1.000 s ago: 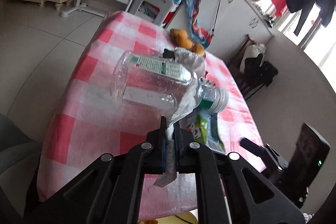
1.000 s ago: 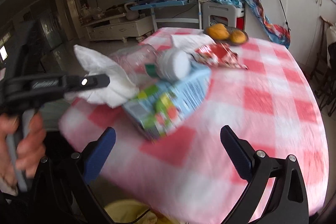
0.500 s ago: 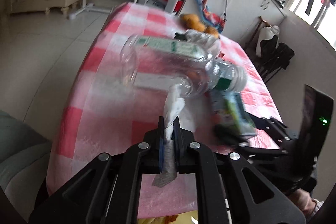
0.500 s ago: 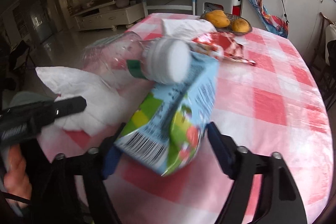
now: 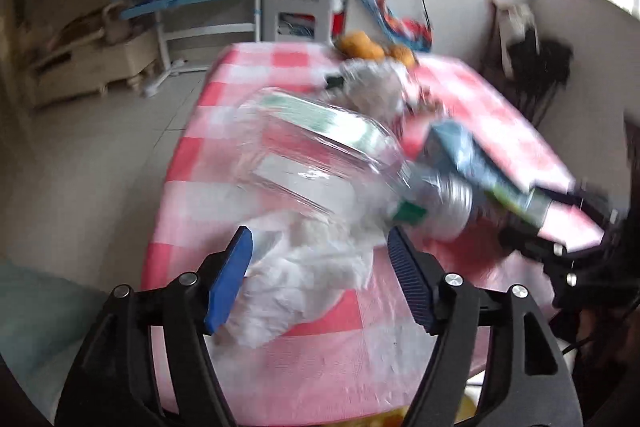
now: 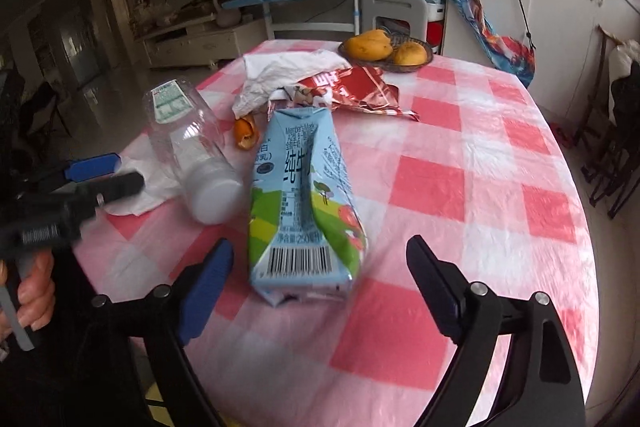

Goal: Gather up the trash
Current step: 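Grasp the blue-green juice carton with right tool while left tool holds the tissue, then carry tissue and carton over the yellow bucket and open both tools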

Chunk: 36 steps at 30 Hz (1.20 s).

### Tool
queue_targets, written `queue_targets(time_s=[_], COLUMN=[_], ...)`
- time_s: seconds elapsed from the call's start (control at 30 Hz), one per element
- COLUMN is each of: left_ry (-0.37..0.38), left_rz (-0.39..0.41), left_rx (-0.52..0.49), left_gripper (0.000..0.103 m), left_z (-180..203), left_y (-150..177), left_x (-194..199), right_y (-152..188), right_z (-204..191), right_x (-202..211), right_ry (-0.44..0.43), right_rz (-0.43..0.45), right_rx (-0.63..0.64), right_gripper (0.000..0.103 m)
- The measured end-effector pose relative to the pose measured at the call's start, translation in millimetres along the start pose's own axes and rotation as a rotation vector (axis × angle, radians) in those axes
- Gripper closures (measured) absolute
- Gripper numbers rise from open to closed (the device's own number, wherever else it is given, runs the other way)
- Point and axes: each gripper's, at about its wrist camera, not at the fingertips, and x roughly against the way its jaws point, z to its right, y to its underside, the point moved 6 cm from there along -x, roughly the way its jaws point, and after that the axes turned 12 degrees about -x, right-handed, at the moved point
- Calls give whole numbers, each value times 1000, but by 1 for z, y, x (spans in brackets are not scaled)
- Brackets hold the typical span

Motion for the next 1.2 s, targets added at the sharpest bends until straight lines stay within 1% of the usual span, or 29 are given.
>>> queue_targets(time_s=[0.03, 0.07, 0.1, 0.13, 0.17, 0.2, 0.27, 0.3, 0.33, 0.37, 0.4, 0.43, 0.47, 0.5, 0.57, 0.73, 0.8, 0.83, 0.9, 0.93, 1.0, 1.03, 1.1, 1.2], left_ry=[-21, -30, -31, -31, -46, -45, -50, -51, -43, -31, -11, 44, 85, 130, 201, 390, 429, 453, 478, 485, 481, 476, 464, 436], left_rz=[-23, -38, -64, -81, -79, -80, -82, -77, -75, -73, -69, -66, -63, -58, -33, 65, 87, 97, 109, 116, 120, 123, 123, 121], left_rx=[-37, -53, -53, -45, -46, -45, -40, -38, -32, -20, -2, 33, 63, 98, 150, 262, 286, 304, 325, 341, 355, 365, 375, 398], left_gripper=[36, 36, 36, 36, 36, 36, 39, 54, 67, 73, 84, 90, 91, 92, 93, 93, 93, 93, 93, 93, 93, 93, 93, 93], left_z=[5, 7, 7, 6, 4, 4, 3, 2, 1, -1, -2, -4, -5, -7, -9, -10, -10, -11, -12, -14, -17, -19, -23, -30], left_y=[1, 2, 4, 5, 4, 4, 3, 3, 2, 2, 2, 3, 4, 5, 7, 6, 5, 6, 5, 7, 6, 8, 8, 16], left_x=[-5, -9, -15, -19, -20, -21, -21, -20, -18, -17, -16, -15, -14, -12, -6, 17, 22, 24, 27, 29, 30, 32, 33, 38], right_y=[1, 2, 4, 5, 6, 6, 5, 5, 3, 1, -1, -3, -5, -7, -10, -6, -5, -6, -7, -7, -4, -2, 7, 26], right_z=[-1, 0, 2, 4, 5, 7, 13, 17, 23, 25, 31, 33, 34, 37, 39, 43, 44, 43, 36, 30, 14, 8, -9, -28], right_x=[-5, -8, -10, -9, -8, -7, -4, -2, 1, 3, 7, 10, 14, 20, 29, 41, 45, 50, 59, 64, 77, 81, 90, 99], right_ry=[6, 0, -9, -12, -22, -37, -68, -89, -126, -151, -188, -213, -238, -278, -304, -310, -328, -356, -408, -449, -525, -549, -605, -645], right_rz=[-11, -24, -38, -31, -37, -37, -44, -45, -48, -48, -45, -42, -37, -29, -21, -15, -5, 7, 22, 21, 8, -3, -48, -133], right_rx=[12, 15, 13, 14, 7, -1, -37, -64, -118, -151, -201, -229, -253, -281, -303, -305, -309, -304, -284, -262, -204, -180, -104, 0], right_gripper=[19, 28, 44, 45, 45, 45, 46, 46, 46, 46, 47, 48, 50, 57, 57, 57, 57, 57, 57, 57, 57, 57, 57, 57])
